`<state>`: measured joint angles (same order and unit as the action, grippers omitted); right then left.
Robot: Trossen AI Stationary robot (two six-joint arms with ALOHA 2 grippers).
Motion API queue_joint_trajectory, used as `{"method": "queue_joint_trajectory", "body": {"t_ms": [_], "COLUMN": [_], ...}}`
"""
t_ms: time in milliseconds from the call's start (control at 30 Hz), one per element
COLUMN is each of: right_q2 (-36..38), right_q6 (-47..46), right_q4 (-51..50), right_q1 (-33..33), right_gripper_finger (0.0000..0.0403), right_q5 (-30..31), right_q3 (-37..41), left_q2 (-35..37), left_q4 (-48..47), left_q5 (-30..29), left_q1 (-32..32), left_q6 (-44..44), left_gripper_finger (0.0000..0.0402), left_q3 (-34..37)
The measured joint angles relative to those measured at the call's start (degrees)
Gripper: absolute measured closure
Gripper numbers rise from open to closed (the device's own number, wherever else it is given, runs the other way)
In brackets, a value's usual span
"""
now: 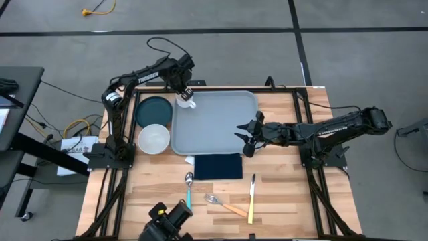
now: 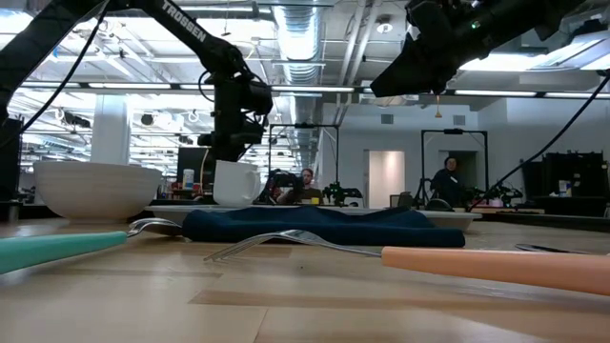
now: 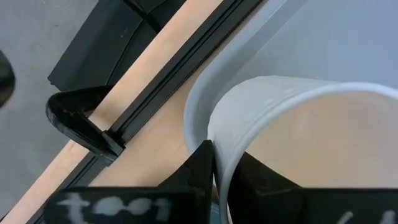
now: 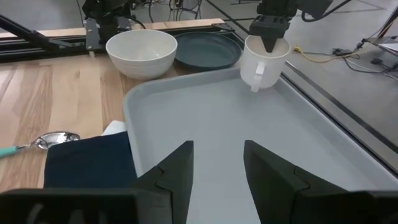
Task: Set up tray
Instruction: Put the white cup on the top left of the gray serving tray
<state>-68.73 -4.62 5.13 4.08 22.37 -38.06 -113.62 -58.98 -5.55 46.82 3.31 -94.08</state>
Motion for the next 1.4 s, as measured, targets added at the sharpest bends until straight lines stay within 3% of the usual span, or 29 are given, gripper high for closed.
{"method": "queue_joint_trajectory", "body": {"t_ms": [333,1000,1400], "right_q2": [0.0,0.0,0.0], "right_q6": [0.02,0.04,0.09], "right_q4": [0.0,0.0,0.0], "right_q1": [0.0,0.0,0.0], "right_gripper_finger": [0.027,0.027,0.0269], "right_q5": [-0.04,-1.57,-1.92], "right_q3": [0.0,0.02,0.02], "left_q2": [0.0,0.0,0.0], "left_q4": [0.44,-2.05,-2.05], "left_q5": [2.53,-8.48,-6.76], "left_q1": [-0.68,-0.67,-0.67], "left_q6": [-0.02,-0.17,0.96], "left_gripper_finger": [0.0357,0.0338,0.0338], "left_q3": [0.0,0.0,0.0]}}
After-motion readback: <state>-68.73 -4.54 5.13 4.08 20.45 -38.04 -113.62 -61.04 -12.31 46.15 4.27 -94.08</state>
